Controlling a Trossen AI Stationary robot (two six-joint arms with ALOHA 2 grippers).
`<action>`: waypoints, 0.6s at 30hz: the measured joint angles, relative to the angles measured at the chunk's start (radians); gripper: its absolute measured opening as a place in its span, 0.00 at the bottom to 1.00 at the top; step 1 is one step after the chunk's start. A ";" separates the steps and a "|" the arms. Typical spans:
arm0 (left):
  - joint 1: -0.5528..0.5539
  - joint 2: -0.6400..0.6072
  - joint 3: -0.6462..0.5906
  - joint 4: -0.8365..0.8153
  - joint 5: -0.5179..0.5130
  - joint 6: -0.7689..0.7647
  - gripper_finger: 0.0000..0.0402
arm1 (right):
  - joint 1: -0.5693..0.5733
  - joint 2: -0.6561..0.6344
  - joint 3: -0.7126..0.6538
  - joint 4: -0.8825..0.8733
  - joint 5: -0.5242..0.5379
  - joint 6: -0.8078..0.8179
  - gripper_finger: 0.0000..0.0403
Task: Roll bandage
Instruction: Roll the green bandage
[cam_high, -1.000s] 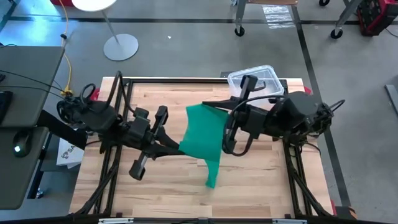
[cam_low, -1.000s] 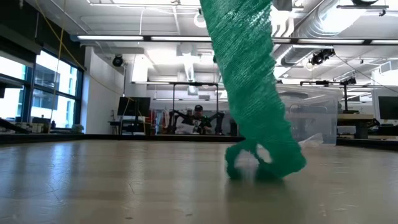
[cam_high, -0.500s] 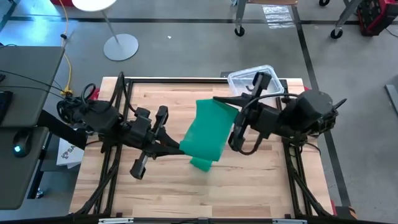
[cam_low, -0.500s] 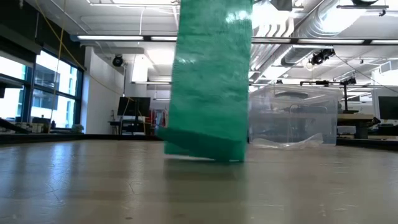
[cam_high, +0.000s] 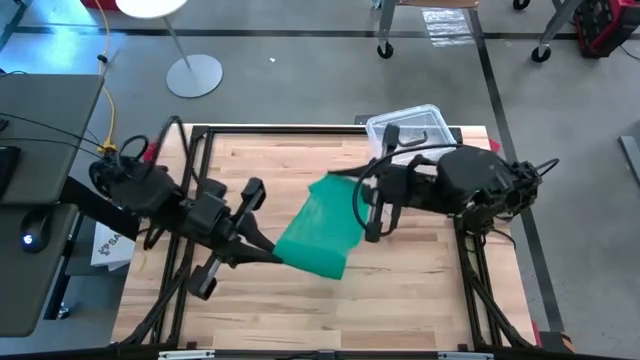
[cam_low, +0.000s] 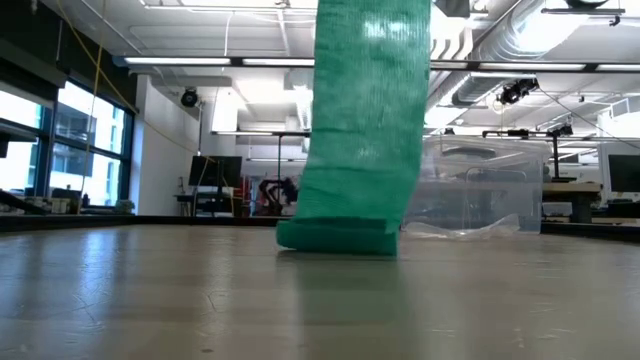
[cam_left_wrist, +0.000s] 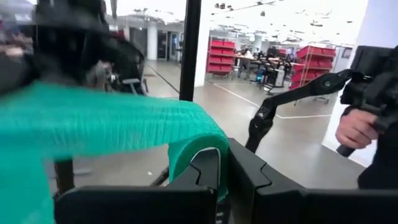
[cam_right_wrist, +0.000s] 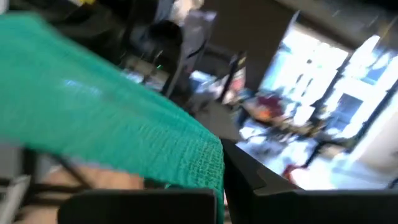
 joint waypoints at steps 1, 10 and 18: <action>-0.004 -0.005 0.000 0.008 -0.012 0.018 0.02 | 0.000 0.004 0.000 -0.026 -0.007 0.031 0.00; -0.023 -0.040 0.000 0.033 -0.151 0.198 0.02 | 0.042 0.043 0.000 -0.084 -0.027 0.199 0.00; -0.019 -0.041 0.000 0.115 -0.198 0.348 0.02 | 0.057 0.091 0.000 0.057 -0.106 0.274 0.00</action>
